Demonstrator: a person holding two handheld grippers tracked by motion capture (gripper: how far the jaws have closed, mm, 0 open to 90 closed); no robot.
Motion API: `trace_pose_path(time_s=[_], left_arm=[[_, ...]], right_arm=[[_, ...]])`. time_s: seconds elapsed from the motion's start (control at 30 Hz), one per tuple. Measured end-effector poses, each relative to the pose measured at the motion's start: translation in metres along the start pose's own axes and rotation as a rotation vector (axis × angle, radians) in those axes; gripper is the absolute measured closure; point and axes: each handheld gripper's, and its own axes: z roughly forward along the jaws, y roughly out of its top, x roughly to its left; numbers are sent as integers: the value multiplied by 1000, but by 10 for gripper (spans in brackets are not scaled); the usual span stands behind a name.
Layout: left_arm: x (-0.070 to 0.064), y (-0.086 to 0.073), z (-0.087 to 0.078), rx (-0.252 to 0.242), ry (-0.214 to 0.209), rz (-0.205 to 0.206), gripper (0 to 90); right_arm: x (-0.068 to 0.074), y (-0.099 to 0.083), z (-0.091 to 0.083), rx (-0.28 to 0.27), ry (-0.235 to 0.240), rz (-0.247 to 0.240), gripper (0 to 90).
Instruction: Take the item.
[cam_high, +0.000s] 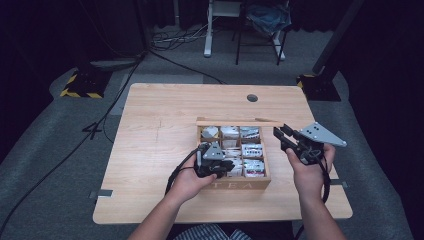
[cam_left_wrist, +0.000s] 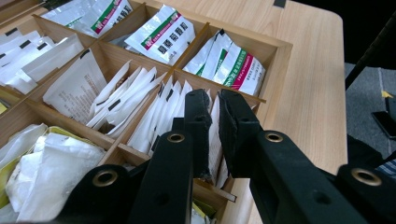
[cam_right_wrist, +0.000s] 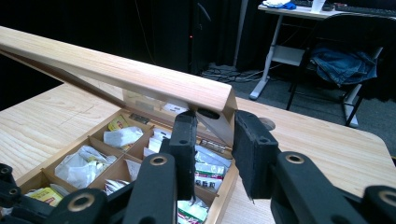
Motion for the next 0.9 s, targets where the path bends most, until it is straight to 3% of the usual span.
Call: trace_pose_path(time_s=[0.33, 0.57, 0.7, 0.9], left_arm=[[0, -1, 11, 30, -26, -15, 830], [-2, -2, 13, 69, -67, -28, 847], [-2, -2, 14, 65, -47, -25, 828], [-2, 2, 8, 12, -10, -8, 810]], right_arm=[[0, 0, 0, -3, 0, 1, 696], [0, 0, 0, 0, -2, -1, 695], [0, 0, 0, 0, 0, -1, 694], [0, 0, 0, 0, 0, 0, 694]])
